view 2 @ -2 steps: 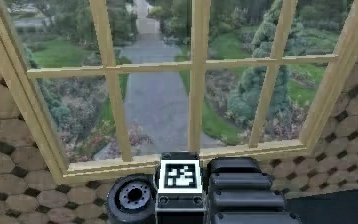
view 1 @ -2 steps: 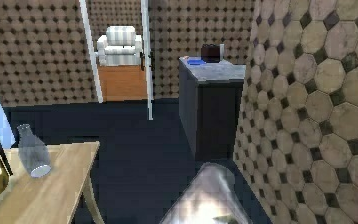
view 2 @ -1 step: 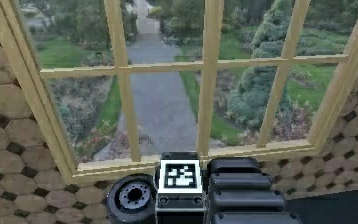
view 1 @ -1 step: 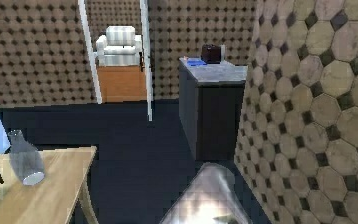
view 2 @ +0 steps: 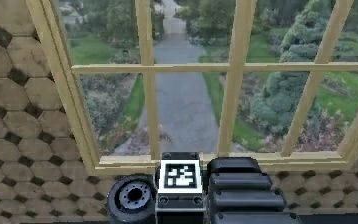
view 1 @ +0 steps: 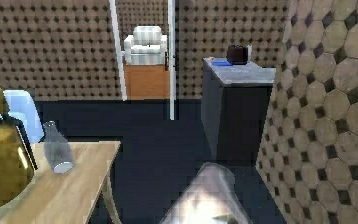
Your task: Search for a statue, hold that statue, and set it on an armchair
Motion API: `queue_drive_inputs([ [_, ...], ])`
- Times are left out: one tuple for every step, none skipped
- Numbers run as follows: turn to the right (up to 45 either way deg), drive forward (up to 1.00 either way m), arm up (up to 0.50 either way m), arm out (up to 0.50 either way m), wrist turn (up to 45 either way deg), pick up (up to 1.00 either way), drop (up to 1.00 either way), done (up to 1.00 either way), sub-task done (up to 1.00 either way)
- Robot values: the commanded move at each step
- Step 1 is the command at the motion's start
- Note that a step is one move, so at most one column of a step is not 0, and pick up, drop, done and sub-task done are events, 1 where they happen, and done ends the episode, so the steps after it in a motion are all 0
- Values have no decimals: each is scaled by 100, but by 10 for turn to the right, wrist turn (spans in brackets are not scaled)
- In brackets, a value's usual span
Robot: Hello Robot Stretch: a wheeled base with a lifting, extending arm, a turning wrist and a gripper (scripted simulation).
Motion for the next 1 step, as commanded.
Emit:
queue_drive_inputs([
  [0, 100, 0, 0, 0, 0, 0, 0, 0],
])
